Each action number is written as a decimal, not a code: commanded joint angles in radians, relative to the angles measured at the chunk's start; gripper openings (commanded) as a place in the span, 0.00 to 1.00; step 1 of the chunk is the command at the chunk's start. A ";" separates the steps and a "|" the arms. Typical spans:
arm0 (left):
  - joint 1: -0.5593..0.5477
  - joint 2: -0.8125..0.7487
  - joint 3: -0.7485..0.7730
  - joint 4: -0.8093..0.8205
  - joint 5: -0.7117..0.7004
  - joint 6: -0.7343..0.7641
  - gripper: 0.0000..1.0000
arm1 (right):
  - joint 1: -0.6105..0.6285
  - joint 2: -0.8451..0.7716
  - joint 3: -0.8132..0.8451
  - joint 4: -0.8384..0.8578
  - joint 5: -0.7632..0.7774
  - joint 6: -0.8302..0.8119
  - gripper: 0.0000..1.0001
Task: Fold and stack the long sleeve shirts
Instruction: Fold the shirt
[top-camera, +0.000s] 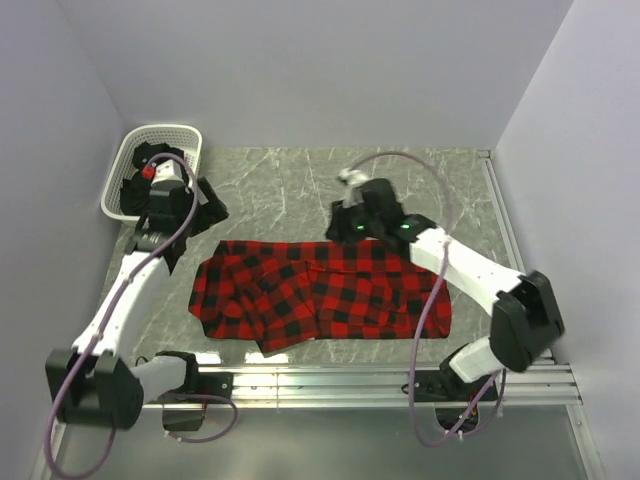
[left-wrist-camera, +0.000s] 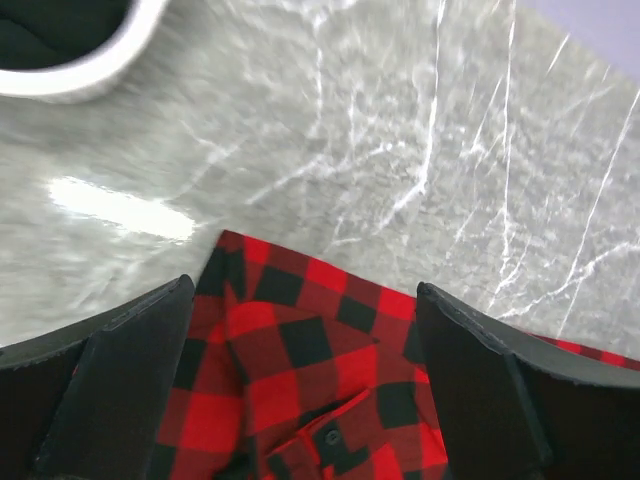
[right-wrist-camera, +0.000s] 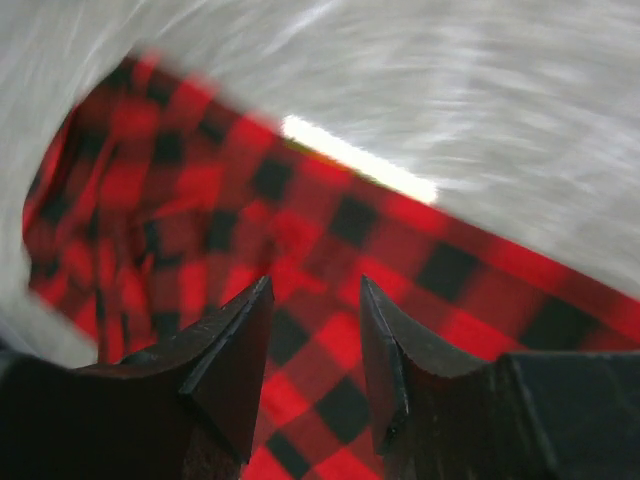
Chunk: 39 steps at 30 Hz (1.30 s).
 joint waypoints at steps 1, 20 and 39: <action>0.003 -0.108 -0.074 0.007 -0.088 0.081 0.99 | 0.131 0.114 0.139 -0.122 -0.010 -0.196 0.48; -0.004 -0.180 -0.131 -0.033 -0.154 0.081 0.99 | 0.409 0.610 0.492 -0.205 0.018 -0.311 0.52; -0.004 -0.166 -0.130 -0.030 -0.140 0.083 0.99 | 0.441 0.649 0.500 -0.205 -0.008 -0.328 0.36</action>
